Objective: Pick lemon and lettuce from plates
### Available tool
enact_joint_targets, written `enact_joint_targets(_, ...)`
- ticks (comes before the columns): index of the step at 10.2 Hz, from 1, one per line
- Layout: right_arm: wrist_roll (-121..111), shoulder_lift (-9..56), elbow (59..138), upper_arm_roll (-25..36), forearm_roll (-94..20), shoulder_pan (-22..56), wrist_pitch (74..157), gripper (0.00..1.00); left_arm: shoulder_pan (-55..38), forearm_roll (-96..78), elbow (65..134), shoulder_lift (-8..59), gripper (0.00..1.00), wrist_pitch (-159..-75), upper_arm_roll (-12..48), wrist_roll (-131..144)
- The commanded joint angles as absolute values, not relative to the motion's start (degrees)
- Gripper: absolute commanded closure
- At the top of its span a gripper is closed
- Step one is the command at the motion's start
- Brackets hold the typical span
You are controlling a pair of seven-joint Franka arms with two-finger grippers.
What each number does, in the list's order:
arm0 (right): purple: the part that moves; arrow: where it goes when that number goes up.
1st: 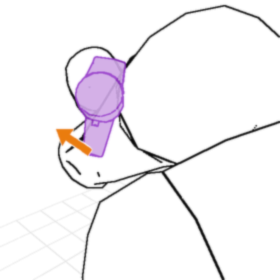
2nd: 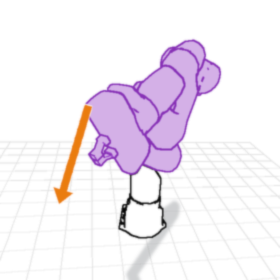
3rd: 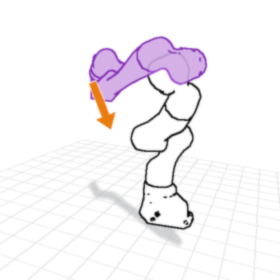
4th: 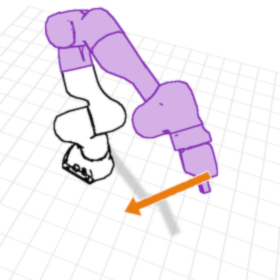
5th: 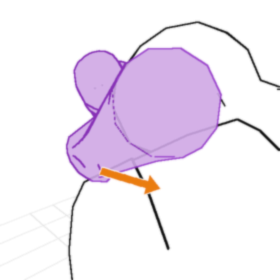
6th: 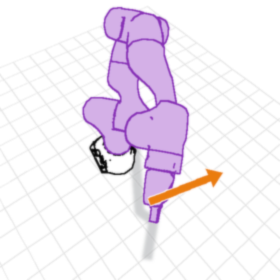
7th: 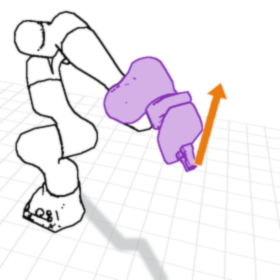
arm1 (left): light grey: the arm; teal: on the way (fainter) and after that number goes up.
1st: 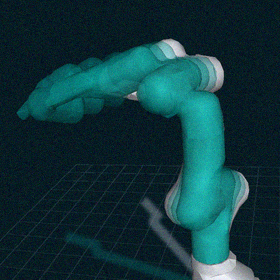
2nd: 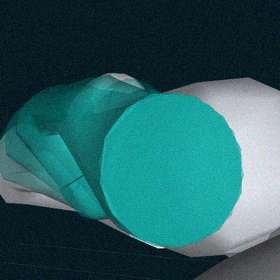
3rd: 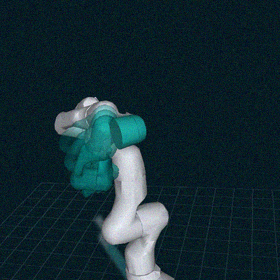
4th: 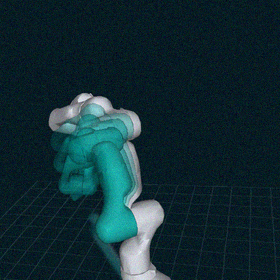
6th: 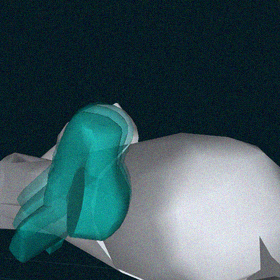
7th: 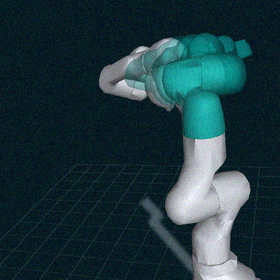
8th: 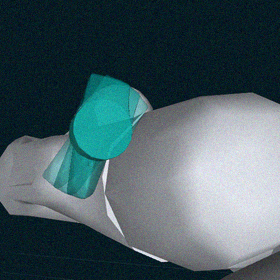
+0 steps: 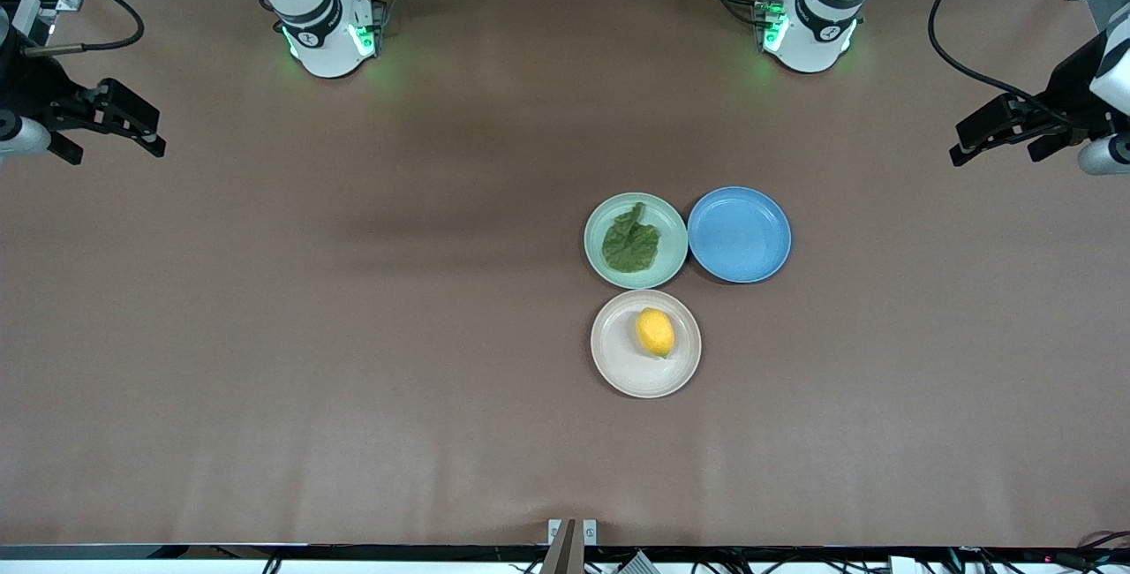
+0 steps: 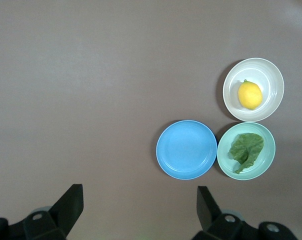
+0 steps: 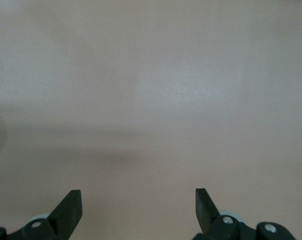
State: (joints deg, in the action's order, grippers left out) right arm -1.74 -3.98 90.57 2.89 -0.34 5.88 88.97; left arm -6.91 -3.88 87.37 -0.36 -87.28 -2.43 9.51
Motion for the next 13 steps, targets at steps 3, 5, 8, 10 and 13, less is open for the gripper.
enact_joint_targets(3, -1.6, -4.5, 90.9, 2.6, -0.3, 7.3, 89.2, 0.0, -9.9, -5.2, 86.7, 8.9, 0.0, -89.9, -2.1, 11.7)
enact_joint_targets(5, -1.1, -4.3, 90.9, 2.6, -0.3, 7.7, 89.6, 0.0, -10.9, -6.5, 86.6, 14.6, 0.0, -96.1, -0.9, 16.4)
enact_joint_targets(8, 2.8, -4.3, 91.0, 3.0, -0.9, 6.9, 88.9, 0.0, -15.9, -7.3, 86.5, 22.0, 0.0, -106.9, -0.5, 26.2)
enact_joint_targets(10, 3.6, -4.2, 91.4, 3.0, -1.0, 5.9, 88.1, 0.0, -17.7, -7.3, 86.2, 24.9, 0.0, -111.3, -0.4, 29.8)
enact_joint_targets(13, 16.9, -2.1, 91.6, -3.7, -1.0, 10.3, 89.6, 0.0, -21.0, -9.7, 86.2, 29.5, 0.0, -119.0, -0.3, 35.9)
